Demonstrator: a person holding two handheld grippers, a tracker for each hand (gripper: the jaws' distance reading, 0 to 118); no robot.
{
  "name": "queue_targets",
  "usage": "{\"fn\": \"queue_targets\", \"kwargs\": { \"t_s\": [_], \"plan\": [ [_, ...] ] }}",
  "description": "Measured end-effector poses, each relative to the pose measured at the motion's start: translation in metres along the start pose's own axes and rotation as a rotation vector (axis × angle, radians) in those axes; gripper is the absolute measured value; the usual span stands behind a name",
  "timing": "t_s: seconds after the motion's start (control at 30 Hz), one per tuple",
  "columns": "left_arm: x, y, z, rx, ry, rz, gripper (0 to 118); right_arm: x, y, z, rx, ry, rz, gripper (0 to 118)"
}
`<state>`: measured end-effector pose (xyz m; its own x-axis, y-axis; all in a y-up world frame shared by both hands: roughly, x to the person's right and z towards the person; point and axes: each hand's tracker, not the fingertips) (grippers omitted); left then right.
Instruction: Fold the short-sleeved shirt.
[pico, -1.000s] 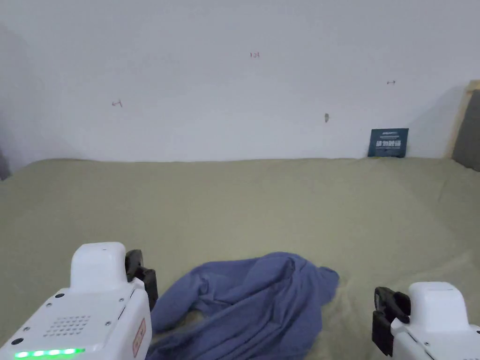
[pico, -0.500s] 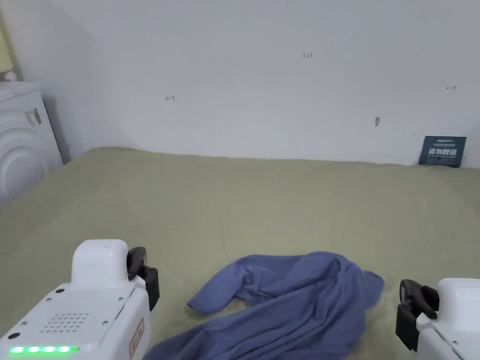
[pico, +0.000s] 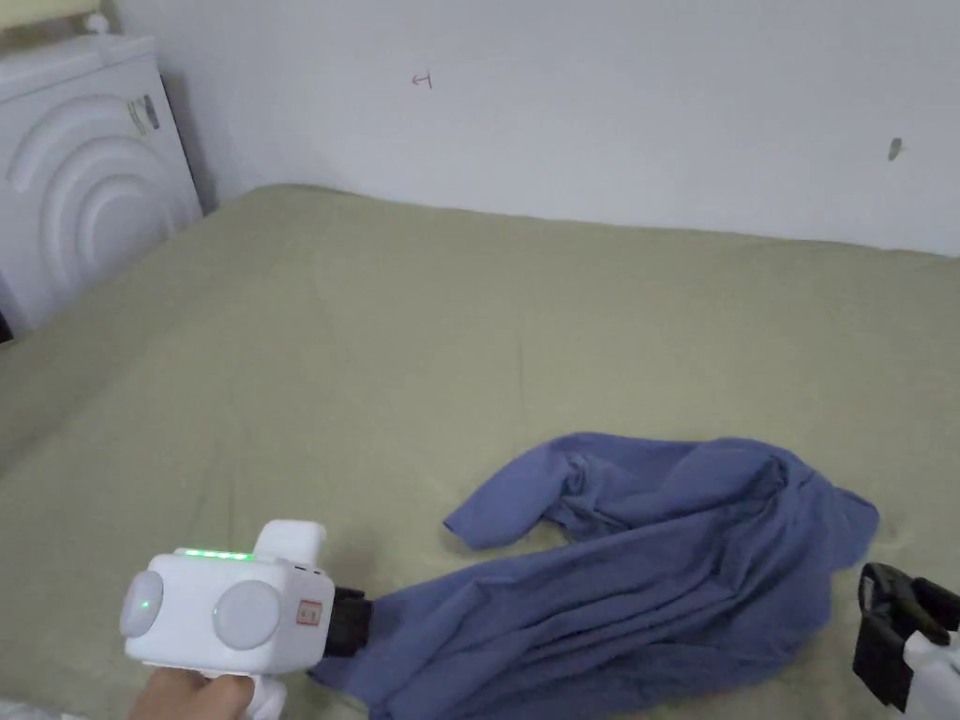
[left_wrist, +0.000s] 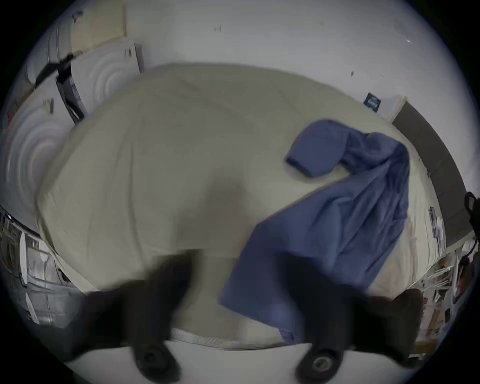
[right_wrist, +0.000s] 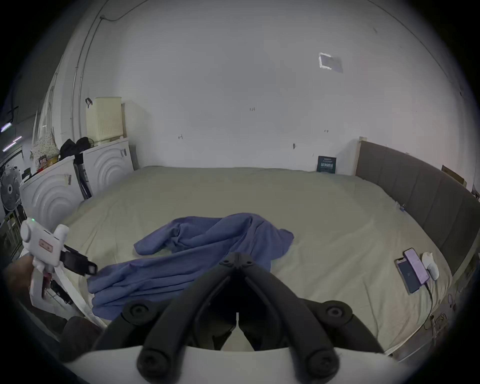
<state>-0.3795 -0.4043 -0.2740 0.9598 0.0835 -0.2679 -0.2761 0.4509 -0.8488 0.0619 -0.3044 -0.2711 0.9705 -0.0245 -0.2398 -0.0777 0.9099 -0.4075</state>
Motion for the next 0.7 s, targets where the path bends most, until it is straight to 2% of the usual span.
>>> {"fn": "queue_targets", "kwargs": {
  "t_s": [0.03,0.13,0.27,0.3,0.33,0.37,0.4,0.53,0.57,0.7],
  "plan": [
    [-0.001,0.001,-0.014,-0.056,-0.003,-0.008,118,-0.001,-0.001,-0.003,-0.008,0.0,0.002,1],
    [0.005,0.003,-0.039,-0.053,0.09,-0.05,114,-0.001,-0.005,-0.011,-0.029,0.003,0.001,1],
    [0.008,0.003,-0.053,-0.073,0.103,-0.052,112,0.001,-0.009,-0.018,-0.061,0.006,0.002,1],
    [0.011,0.002,-0.05,-0.073,0.11,-0.056,99,0.002,-0.01,-0.018,-0.066,0.005,0.002,1],
    [0.01,0.002,-0.046,-0.058,0.102,-0.089,77,0.004,-0.011,-0.019,-0.071,0.004,0.001,1],
    [0.01,0.003,-0.042,-0.035,0.075,-0.122,43,0.006,-0.012,-0.021,-0.077,0.002,-0.001,1],
    [0.012,0.002,-0.037,-0.005,0.083,-0.15,0,0.007,-0.012,-0.022,-0.084,-0.001,-0.003,1],
    [0.017,0.001,-0.022,-0.014,0.075,-0.147,0,0.017,-0.012,-0.036,-0.109,-0.01,-0.005,1],
    [0.013,0.003,-0.02,0.056,0.125,-0.175,0,0.02,-0.011,-0.041,-0.12,-0.025,0.006,1],
    [0.013,0.004,-0.016,0.027,0.093,-0.169,0,0.044,-0.004,-0.075,-0.177,-0.069,0.032,1]
  ]
}}
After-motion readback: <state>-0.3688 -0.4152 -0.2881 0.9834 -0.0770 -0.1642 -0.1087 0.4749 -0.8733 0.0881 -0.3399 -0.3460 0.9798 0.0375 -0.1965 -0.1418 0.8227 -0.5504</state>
